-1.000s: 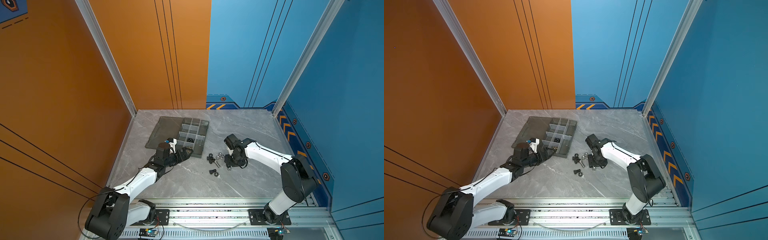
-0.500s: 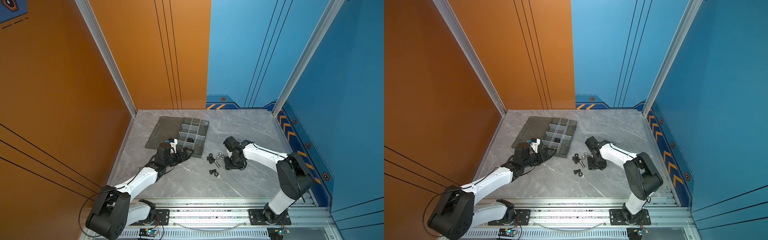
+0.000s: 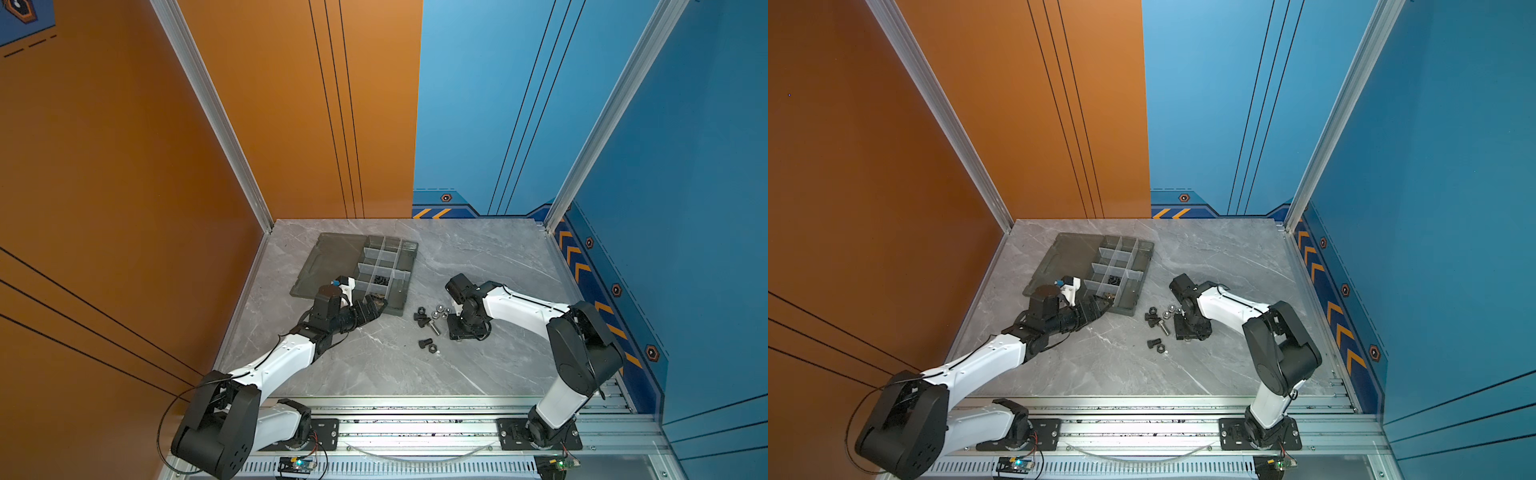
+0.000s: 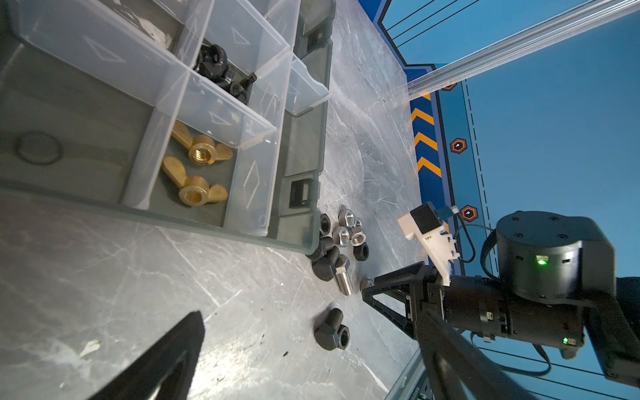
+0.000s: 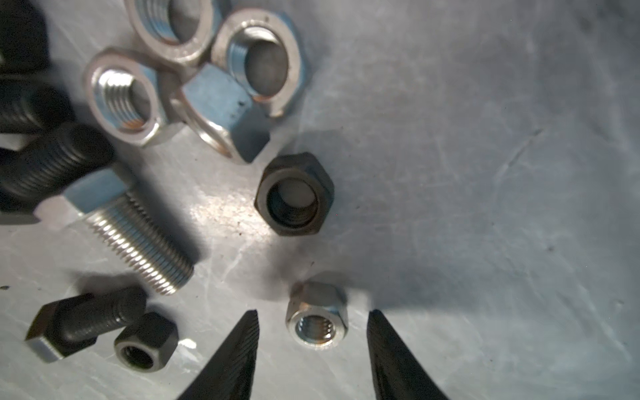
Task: Sort the screws and nuts into containers
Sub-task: 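Lower the right gripper and close on a small silver hex nut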
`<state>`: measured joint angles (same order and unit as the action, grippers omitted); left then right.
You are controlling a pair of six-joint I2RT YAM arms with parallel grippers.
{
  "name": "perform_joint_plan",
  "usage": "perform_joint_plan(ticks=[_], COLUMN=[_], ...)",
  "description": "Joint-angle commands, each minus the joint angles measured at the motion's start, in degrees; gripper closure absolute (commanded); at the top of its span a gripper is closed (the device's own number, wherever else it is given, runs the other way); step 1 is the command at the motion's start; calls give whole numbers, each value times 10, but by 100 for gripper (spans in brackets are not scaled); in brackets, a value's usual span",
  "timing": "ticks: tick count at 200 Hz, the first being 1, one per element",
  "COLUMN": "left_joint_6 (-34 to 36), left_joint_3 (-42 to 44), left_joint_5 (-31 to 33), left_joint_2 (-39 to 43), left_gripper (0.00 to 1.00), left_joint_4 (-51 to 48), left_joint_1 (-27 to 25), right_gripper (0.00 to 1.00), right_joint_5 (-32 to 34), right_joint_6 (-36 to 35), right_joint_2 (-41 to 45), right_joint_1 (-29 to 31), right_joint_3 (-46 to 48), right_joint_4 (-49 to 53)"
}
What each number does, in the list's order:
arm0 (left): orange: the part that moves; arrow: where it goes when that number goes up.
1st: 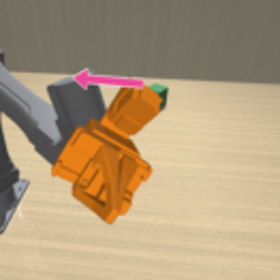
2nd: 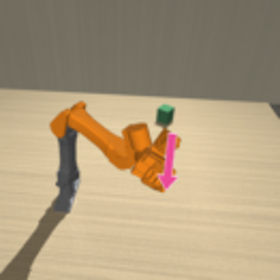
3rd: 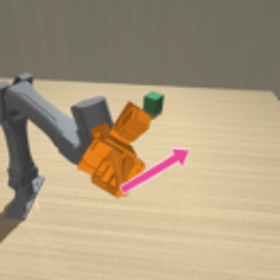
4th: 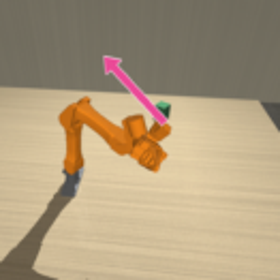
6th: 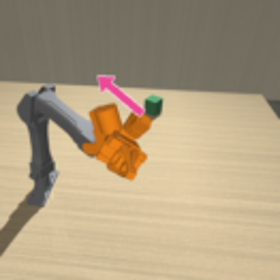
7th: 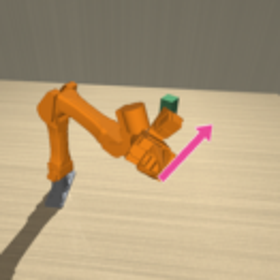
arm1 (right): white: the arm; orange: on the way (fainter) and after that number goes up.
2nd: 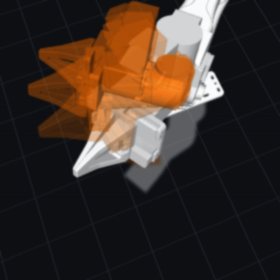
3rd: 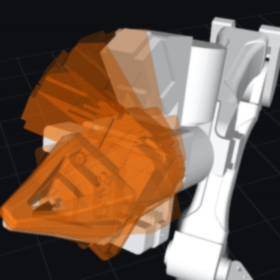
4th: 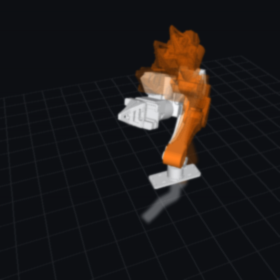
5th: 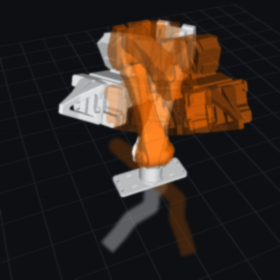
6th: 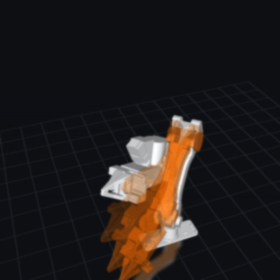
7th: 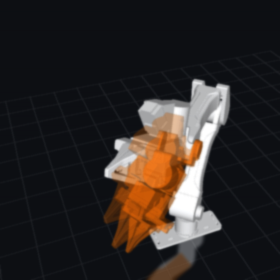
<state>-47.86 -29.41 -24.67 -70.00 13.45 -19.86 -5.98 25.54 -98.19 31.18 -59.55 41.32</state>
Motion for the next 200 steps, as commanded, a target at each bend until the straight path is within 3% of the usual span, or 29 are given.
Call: perform_joint_plan(ticks=[1, 140, 200], left_joint_6=[10, 8, 6], left_joint_3=[-10, 0, -1], left_joint_5=[-1, 1, 1], left_joint_2=[-6, -1, 2], left_gripper=[2, 2, 2], left_joint_4=[1, 7, 8], left_joint_1=[-4, -3, -4], right_gripper=[48, 62, 81], right_joint_5=[-3, -3, -7], right_joint_6=[-1, -12, -17], right_joint_2=[-12, -28, -27], right_joint_1=[4, 5, 4], right_joint_3=[8, 19, 17], right_joint_4=[-7, -13, -13])
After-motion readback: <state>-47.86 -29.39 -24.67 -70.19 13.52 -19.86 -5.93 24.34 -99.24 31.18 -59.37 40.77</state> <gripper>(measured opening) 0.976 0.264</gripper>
